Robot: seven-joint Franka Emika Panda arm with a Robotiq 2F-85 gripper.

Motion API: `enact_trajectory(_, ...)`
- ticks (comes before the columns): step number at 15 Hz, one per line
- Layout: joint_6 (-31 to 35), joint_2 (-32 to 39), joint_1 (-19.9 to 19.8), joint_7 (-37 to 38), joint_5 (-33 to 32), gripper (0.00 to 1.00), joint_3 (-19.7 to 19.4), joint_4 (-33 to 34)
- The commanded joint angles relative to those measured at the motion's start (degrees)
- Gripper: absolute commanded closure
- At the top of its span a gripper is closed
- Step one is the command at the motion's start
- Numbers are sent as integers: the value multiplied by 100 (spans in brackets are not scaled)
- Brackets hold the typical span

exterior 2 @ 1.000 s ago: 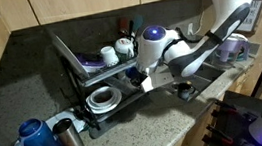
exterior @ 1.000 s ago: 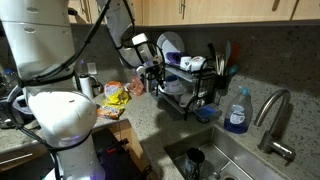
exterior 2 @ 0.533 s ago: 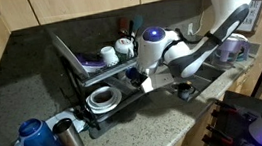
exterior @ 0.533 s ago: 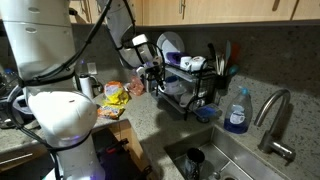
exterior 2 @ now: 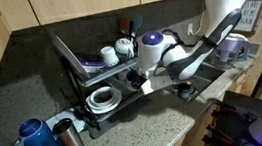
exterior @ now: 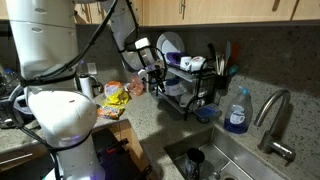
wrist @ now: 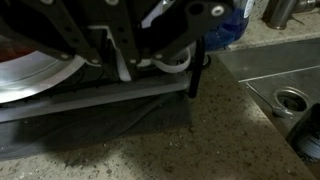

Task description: Pick up the cup and put it on the dish dryer

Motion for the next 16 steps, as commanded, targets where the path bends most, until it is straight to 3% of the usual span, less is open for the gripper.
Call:
enact_trajectory(1, 197, 96, -52, -63, -107, 96, -70, 172)
enact_trajectory(11, 257, 115, -60, -208, -457, 96, -200, 371)
enact_trajectory(16, 505, 299, -32, 163, -1470, 96, -360, 448)
